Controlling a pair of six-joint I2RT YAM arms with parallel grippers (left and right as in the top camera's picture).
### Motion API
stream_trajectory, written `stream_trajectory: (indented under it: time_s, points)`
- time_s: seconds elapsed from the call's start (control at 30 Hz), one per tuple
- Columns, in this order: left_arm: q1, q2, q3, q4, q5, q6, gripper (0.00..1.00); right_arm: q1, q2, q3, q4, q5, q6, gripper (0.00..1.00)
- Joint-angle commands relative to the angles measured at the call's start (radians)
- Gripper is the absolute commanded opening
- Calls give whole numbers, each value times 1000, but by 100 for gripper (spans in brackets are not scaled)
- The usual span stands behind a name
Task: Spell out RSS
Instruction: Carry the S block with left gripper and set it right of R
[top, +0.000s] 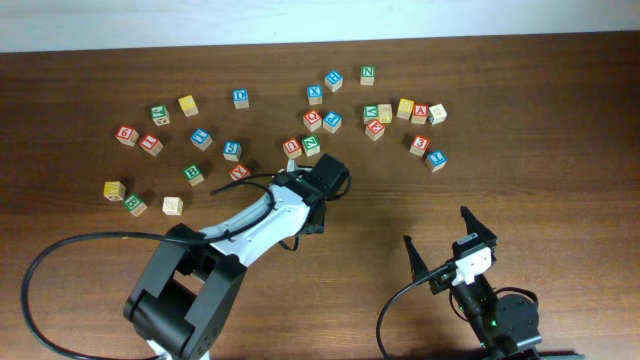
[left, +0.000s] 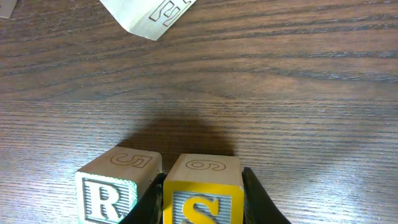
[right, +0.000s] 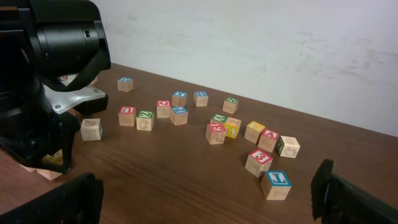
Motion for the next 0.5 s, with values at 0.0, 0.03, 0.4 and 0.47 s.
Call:
stream_trajectory:
  time_s: [0.0, 0.03, 0.4, 0.47]
  points:
    - [4, 9, -8, -2, -7, 8, 4, -8, -8, -5, -7, 5, 8, 98]
    - [4, 9, -8, -2, -7, 8, 7, -8, -8, -5, -7, 5, 8, 98]
    - [3, 9, -8, -13, 13, 8, 24, -8, -8, -5, -7, 5, 8, 98]
    - [4, 9, -8, -13, 21, 8, 24, -8, -8, -5, -7, 5, 8, 98]
